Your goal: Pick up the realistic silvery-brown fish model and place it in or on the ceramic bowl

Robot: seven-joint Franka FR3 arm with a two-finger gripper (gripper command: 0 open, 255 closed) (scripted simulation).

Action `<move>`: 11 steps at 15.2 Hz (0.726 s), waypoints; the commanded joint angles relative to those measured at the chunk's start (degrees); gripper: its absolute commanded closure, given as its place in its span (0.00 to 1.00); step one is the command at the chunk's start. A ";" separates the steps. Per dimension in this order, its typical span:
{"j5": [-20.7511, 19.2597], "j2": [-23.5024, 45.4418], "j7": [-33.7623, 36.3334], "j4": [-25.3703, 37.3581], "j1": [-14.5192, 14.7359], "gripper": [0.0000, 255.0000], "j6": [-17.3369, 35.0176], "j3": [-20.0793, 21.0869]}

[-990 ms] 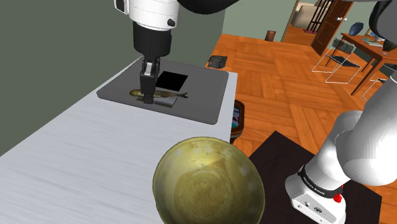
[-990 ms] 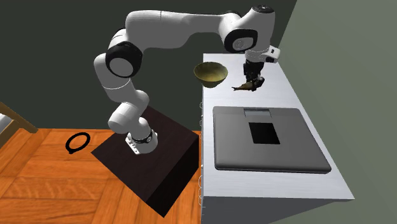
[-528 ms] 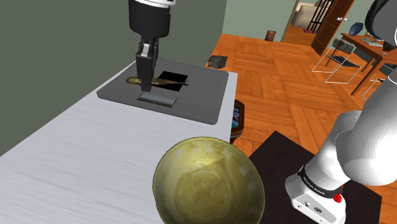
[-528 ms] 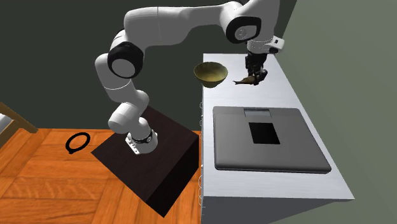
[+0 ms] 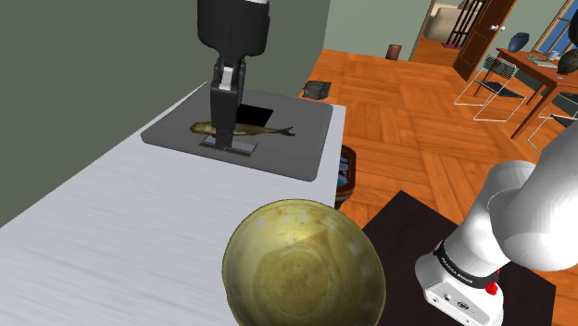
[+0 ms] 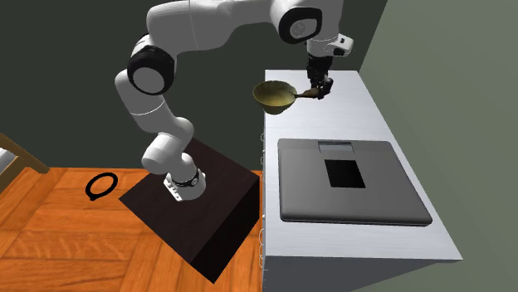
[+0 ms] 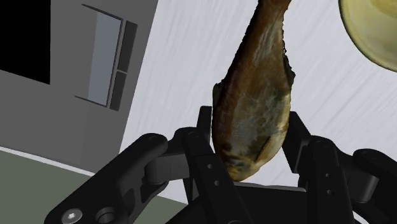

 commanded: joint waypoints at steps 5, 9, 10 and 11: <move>3.45 -8.47 4.40 -7.32 2.59 1.00 0.06 2.27; 5.42 -12.85 7.86 -10.34 4.53 1.00 -0.47 4.20; 5.89 -13.83 8.80 -10.92 5.03 1.00 -0.65 4.74; 6.34 -14.75 9.76 -11.43 5.53 1.00 -0.85 5.28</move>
